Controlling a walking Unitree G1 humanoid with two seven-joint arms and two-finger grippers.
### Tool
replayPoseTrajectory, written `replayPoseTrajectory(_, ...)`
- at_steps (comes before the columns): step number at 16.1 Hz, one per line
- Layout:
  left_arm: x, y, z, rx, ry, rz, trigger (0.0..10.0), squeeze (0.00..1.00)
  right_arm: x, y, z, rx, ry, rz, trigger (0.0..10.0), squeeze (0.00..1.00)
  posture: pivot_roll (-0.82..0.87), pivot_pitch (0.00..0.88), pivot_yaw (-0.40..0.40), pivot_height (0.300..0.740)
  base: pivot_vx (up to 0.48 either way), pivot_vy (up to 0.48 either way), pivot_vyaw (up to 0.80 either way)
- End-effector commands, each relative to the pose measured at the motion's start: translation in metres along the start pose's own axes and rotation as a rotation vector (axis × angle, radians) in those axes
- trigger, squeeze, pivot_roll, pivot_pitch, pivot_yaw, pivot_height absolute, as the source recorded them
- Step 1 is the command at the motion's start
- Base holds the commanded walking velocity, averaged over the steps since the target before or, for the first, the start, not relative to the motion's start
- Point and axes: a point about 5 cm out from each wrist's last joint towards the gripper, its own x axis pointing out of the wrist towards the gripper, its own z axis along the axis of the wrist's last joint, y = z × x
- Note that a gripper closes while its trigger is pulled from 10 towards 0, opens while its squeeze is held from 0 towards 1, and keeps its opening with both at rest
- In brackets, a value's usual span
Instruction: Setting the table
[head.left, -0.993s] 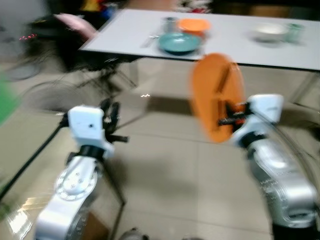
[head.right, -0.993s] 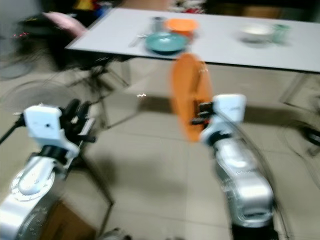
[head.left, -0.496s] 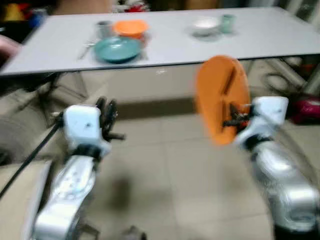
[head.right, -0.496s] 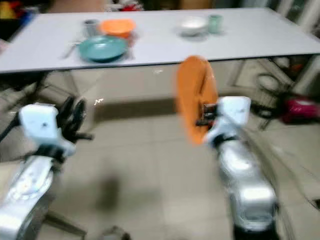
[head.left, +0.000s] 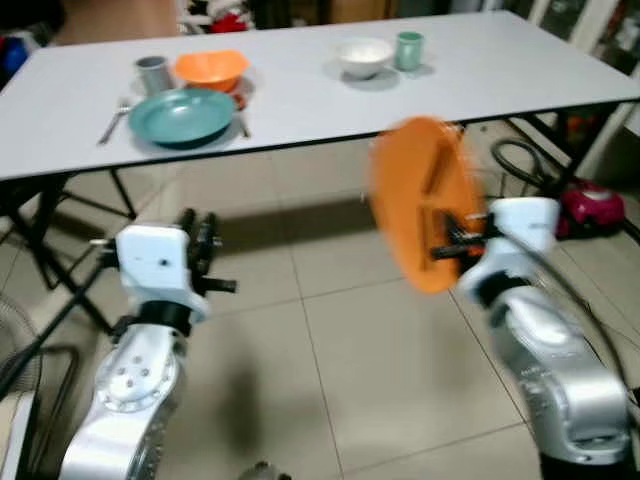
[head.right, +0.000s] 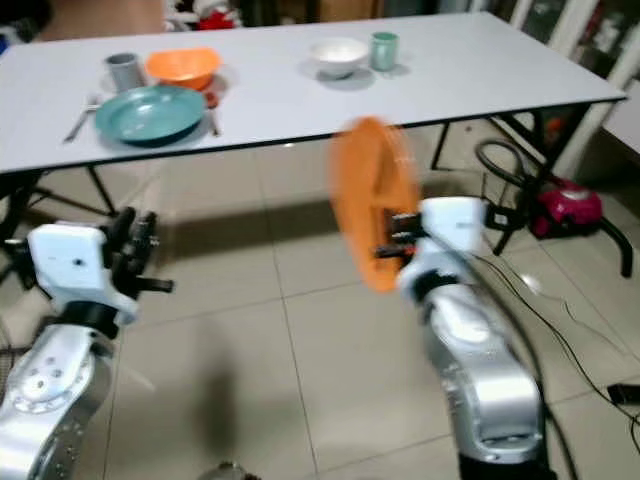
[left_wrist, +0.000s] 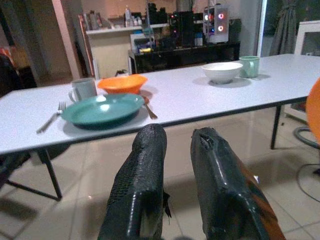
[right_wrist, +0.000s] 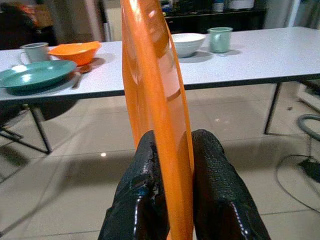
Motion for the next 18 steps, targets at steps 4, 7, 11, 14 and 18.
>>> replayPoseTrajectory(4,-0.0009,-0.0036,0.0027,-0.005,-0.013,-0.031,10.0,0.00,-0.0047,-0.0081,0.0168,-0.036,-0.090,-0.037,10.0,0.00,-0.09,0.067,0.043,0.740,0.399,0.000,0.00)
replayPoseTrajectory(7,-0.0010,-0.0034,0.0027,-0.008,-0.013,-0.037,10.0,0.00,-0.0052,-0.0077,0.0160,-0.040,-0.090,-0.036,10.0,0.00,-0.09,0.060,0.050,0.740,0.410,0.000,0.00)
replayPoseTrajectory(11,-0.0016,-0.0034,0.0025,-0.011,-0.013,-0.042,10.0,0.00,-0.0061,-0.0076,0.0151,-0.040,-0.092,-0.036,10.0,0.00,-0.09,0.055,0.053,0.740,0.409,0.000,0.00)
replayPoseTrajectory(14,-0.0027,-0.0030,0.0024,-0.010,-0.012,-0.046,10.0,0.00,-0.0063,-0.0071,0.0149,-0.039,-0.094,-0.034,10.0,0.00,-0.09,0.047,0.052,0.740,0.411,0.000,0.00)
replayPoseTrajectory(18,-0.0024,-0.0047,0.0023,-0.014,-0.012,-0.054,10.0,0.00,-0.0064,-0.0069,0.0148,-0.034,-0.095,-0.032,10.0,0.00,-0.09,0.046,0.053,0.740,0.412,0.000,0.00)
